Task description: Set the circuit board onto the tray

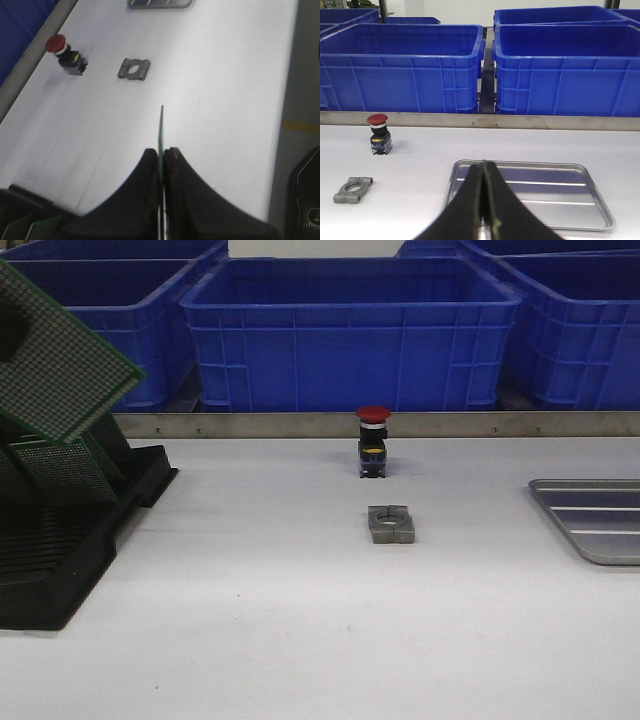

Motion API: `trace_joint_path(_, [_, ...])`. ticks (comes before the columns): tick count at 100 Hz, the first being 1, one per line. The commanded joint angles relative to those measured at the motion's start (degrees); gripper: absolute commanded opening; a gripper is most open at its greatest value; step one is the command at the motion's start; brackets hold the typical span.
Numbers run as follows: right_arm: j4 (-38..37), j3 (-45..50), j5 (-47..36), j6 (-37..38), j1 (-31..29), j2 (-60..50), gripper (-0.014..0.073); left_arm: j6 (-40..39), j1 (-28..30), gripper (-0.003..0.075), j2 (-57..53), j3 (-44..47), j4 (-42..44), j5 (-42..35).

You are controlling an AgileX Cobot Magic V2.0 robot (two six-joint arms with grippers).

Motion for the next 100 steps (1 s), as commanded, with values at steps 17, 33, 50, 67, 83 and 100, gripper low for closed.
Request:
trace_joint_path(17, [-0.8,-0.7,-4.5,-0.3,-0.2,-1.2,-0.006,-0.6,-8.2,-0.002,-0.8,-1.8,-9.3,-0.4])
trace_joint_path(33, [-0.8,-0.7,-4.5,-0.3,-0.2,-1.2,-0.006,-0.6,-10.5,-0.002,-0.8,-1.8,-12.1,-0.4])
trace_joint_path(50, [-0.8,-0.7,-4.4,-0.3,-0.2,-1.2,-0.006,-0.6,-11.3,-0.002,-0.8,-1.8,-12.8,-0.4])
trace_joint_path(67, [-0.8,-0.8,-4.3,-0.3,-0.2,-1.2,-0.006,-0.6,-11.3,-0.002,-0.8,-1.8,-13.2,-0.4])
trace_joint_path(83, [-0.2,-4.2,2.1,-0.2,-0.2,-0.1,-0.006,-0.6,-11.3,-0.002,-0.8,-1.8,-13.2,-0.4])
trace_joint_path(100, [1.4,-11.7,13.4,-0.2,-0.1,4.8,-0.006,-0.6,-11.3,-0.002,-0.8,-1.8,-13.2,-0.4])
